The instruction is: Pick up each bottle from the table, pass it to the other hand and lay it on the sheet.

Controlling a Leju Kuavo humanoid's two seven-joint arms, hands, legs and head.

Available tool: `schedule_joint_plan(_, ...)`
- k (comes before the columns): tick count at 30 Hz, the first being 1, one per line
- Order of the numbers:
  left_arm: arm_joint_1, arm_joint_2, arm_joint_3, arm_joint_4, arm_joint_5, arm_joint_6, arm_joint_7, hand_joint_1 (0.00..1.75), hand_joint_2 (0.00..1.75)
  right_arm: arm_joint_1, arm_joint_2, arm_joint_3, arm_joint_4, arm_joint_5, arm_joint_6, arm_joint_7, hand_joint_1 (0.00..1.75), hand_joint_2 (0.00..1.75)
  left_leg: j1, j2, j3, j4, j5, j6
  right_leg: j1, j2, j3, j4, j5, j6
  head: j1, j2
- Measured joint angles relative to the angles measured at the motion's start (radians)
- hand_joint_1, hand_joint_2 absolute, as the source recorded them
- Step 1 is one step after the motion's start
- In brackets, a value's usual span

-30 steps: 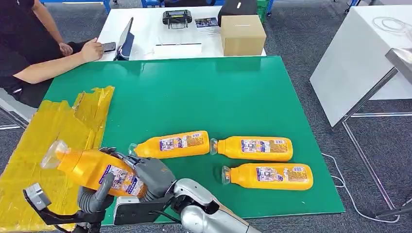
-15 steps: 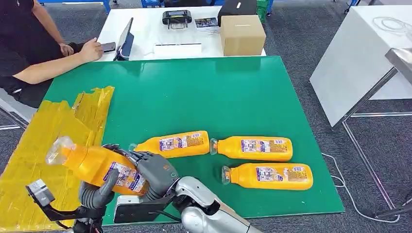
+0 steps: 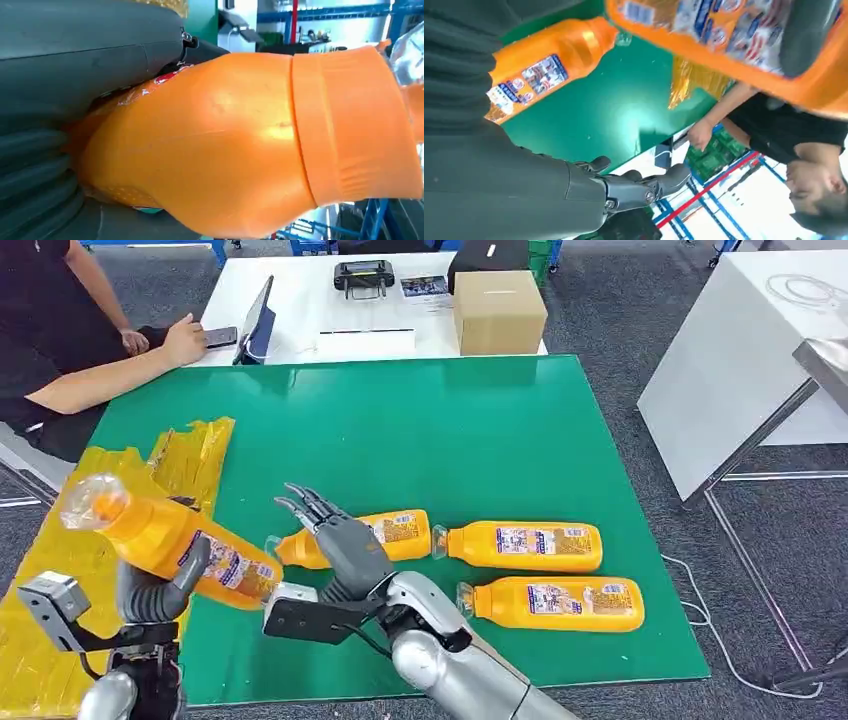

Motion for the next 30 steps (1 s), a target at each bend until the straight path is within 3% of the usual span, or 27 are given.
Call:
schedule_joint_plan(3,-0.009,0.000,0.009,0.007,-0.071,0.040,-0.017,1.75,1.75,0.000,-0.003,-0.008,-0.008,0.004,0.000,0.000,0.00,0.00,0.000,0.000,0.000,0.000,0.000,0.000,0.000,0.000,-0.001,0.000,0.000,0.000,0.000,0.000)
schedule_joint_plan(7,-0.052,0.003,0.034,0.023,-0.314,0.201,-0.043,1.75,1.75,-0.007,-0.015,-0.021,-0.016,-0.003,0.034,0.005,0.00,0.00,0.000,-0.001,0.000,0.000,0.000,0.000,0.000,0.000,0.000,0.000,0.000,0.000,0.000,0.000)
schedule_joint_plan(8,-0.067,0.008,0.040,0.032,-0.392,0.245,-0.043,1.75,1.75,-0.014,-0.019,-0.022,-0.016,-0.016,0.060,0.009,0.00,1.75,0.000,0.000,0.000,0.000,0.000,0.000,0.000,0.000,0.000,0.000,0.000,0.000,0.000,0.000)
schedule_joint_plan(12,-0.132,0.042,0.060,0.110,-0.766,0.455,-0.037,1.75,1.75,-0.078,-0.041,-0.022,0.019,-0.067,0.160,0.016,0.00,1.75,0.000,0.000,0.000,0.000,0.001,-0.001,0.000,0.000,0.000,0.000,0.001,0.000,0.000,0.000)
schedule_joint_plan(17,-0.183,0.089,0.072,0.253,-1.013,0.601,-0.021,1.75,1.75,-0.188,-0.062,-0.019,0.122,-0.113,0.224,0.015,0.00,1.75,0.000,0.000,0.000,0.000,0.002,-0.001,0.000,0.000,0.000,0.001,0.001,0.000,0.001,0.000)
schedule_joint_plan(23,-0.233,0.142,0.064,0.445,-1.182,0.656,0.017,1.75,1.75,-0.313,-0.072,-0.006,0.250,-0.187,0.335,0.024,0.00,1.75,0.000,-0.001,-0.001,0.000,0.002,-0.001,0.000,0.000,0.000,0.001,0.001,0.000,0.000,0.000)
schedule_joint_plan(30,-0.252,0.169,0.047,0.569,-1.203,0.668,0.024,1.75,1.75,-0.367,-0.076,0.011,0.318,-0.198,0.347,0.024,0.00,1.75,0.000,0.000,-0.001,0.000,0.002,-0.001,0.000,0.000,-0.001,0.001,0.001,0.000,0.000,0.000)
